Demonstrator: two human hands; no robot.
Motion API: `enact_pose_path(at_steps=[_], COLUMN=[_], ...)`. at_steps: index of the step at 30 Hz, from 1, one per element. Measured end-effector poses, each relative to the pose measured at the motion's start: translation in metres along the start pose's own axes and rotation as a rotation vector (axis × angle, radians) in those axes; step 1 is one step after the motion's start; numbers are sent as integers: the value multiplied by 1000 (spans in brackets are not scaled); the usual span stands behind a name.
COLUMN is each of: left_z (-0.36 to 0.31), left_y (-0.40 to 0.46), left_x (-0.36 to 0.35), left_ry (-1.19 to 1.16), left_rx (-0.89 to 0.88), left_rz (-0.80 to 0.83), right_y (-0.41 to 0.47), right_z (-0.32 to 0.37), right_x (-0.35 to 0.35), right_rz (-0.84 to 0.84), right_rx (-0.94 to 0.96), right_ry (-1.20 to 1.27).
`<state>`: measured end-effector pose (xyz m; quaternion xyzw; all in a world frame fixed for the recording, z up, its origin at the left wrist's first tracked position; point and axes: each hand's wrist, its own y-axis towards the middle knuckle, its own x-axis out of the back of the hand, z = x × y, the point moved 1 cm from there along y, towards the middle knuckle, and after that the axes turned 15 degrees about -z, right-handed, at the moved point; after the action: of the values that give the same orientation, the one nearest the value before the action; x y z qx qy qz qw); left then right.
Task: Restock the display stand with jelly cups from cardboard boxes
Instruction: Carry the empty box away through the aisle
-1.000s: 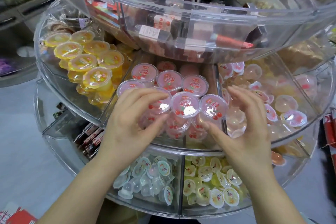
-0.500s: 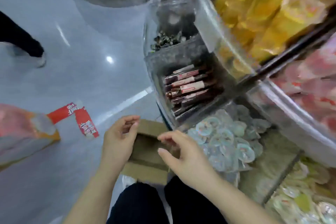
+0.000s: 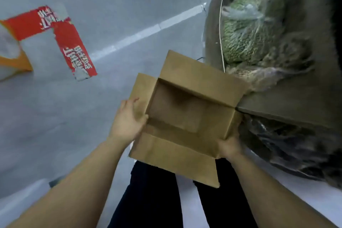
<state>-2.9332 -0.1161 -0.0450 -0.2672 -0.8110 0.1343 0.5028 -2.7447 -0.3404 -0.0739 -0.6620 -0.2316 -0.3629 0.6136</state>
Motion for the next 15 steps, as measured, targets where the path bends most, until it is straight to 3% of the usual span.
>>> enact_pose_path(at_steps=[4, 7, 11, 15], left_z=[10, 27, 42, 23], left_y=[32, 33, 8, -40], left_x=[-51, -55, -5, 103], left_ry=[-73, -53, -157, -332], left_rx=[-10, 76, 207, 355], left_rz=[83, 14, -1, -78], right_y=[16, 5, -46, -137], right_z=[-19, -13, 20, 73], right_x=[-37, -30, 13, 90], right_rz=[-19, -48, -84, -140], right_rx=[55, 108, 252, 415], right_ry=[-45, 57, 82, 85])
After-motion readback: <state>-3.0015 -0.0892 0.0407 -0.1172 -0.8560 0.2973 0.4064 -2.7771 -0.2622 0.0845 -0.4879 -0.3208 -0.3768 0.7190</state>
